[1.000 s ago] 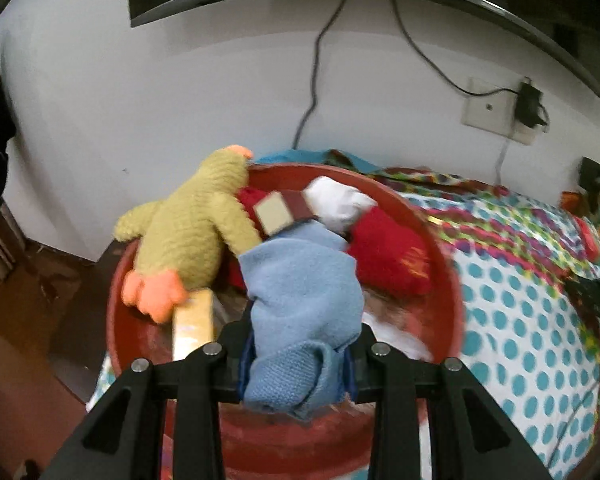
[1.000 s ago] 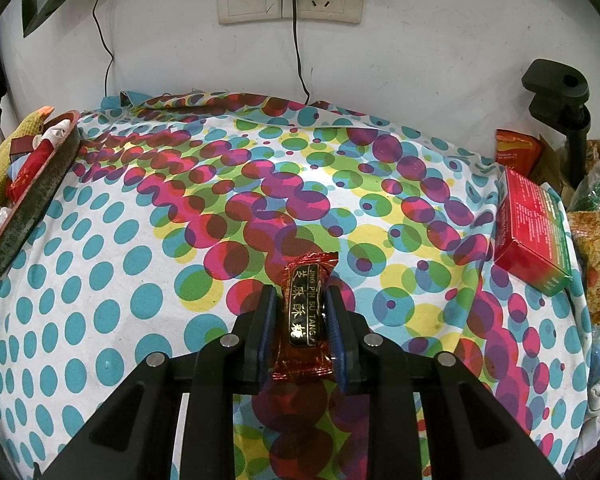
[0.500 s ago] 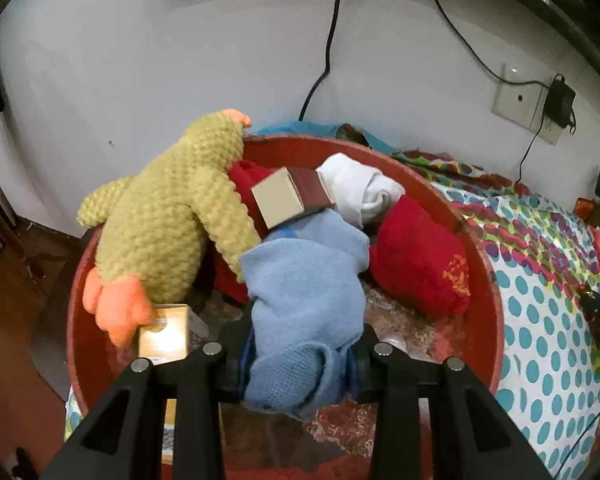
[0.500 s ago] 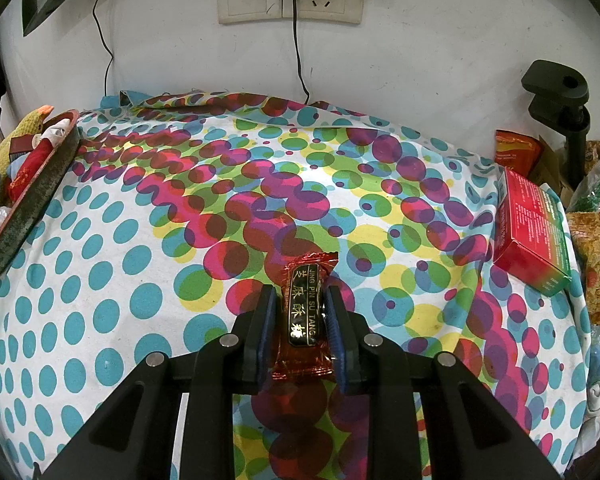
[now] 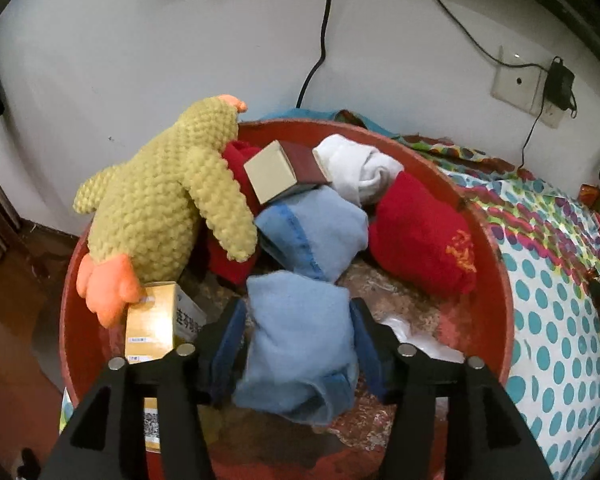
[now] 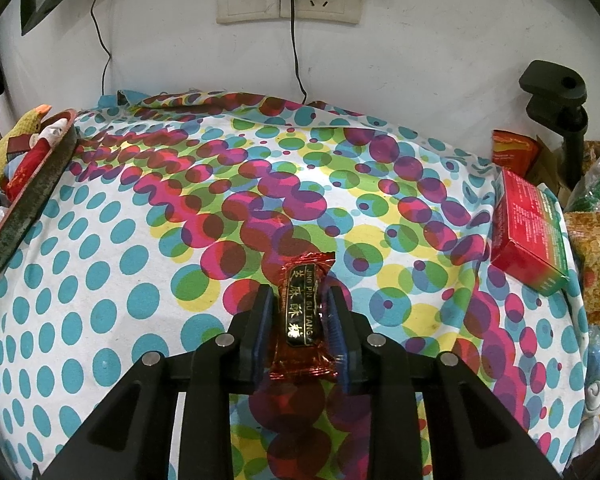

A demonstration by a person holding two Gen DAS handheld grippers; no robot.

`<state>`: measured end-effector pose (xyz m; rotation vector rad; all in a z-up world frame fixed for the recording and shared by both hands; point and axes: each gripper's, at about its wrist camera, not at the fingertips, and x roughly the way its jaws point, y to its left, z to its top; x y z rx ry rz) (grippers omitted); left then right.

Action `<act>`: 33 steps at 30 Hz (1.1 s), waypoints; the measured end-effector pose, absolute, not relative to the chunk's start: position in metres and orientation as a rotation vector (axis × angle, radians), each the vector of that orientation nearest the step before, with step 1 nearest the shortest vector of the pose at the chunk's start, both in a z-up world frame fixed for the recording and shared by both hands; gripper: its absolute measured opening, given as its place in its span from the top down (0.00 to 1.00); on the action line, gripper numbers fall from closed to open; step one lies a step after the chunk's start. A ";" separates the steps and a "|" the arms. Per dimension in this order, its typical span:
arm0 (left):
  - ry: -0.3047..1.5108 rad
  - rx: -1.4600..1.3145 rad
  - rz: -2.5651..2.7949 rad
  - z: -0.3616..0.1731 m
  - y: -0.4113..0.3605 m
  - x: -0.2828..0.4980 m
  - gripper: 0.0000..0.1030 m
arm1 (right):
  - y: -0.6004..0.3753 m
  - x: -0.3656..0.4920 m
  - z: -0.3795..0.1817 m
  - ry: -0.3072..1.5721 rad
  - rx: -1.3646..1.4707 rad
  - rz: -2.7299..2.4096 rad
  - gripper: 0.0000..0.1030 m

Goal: Organize objects
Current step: 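Lower the blue sock into the tray and open the left gripper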

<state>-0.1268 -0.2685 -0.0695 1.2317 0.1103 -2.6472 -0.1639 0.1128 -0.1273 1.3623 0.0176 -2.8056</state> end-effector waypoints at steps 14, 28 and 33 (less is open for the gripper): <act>0.081 1.206 -2.652 -0.043 -0.263 -0.110 0.38 | 0.117 -0.164 -0.128 0.009 1.373 -2.824 0.71; 0.011 1.097 -2.787 -0.029 -0.218 -0.029 0.38 | 0.118 -0.164 -0.128 0.008 1.378 -2.833 0.70; 0.009 1.053 -2.802 -0.036 -0.210 0.002 0.38 | 0.116 -0.165 -0.128 0.001 1.378 -2.832 0.69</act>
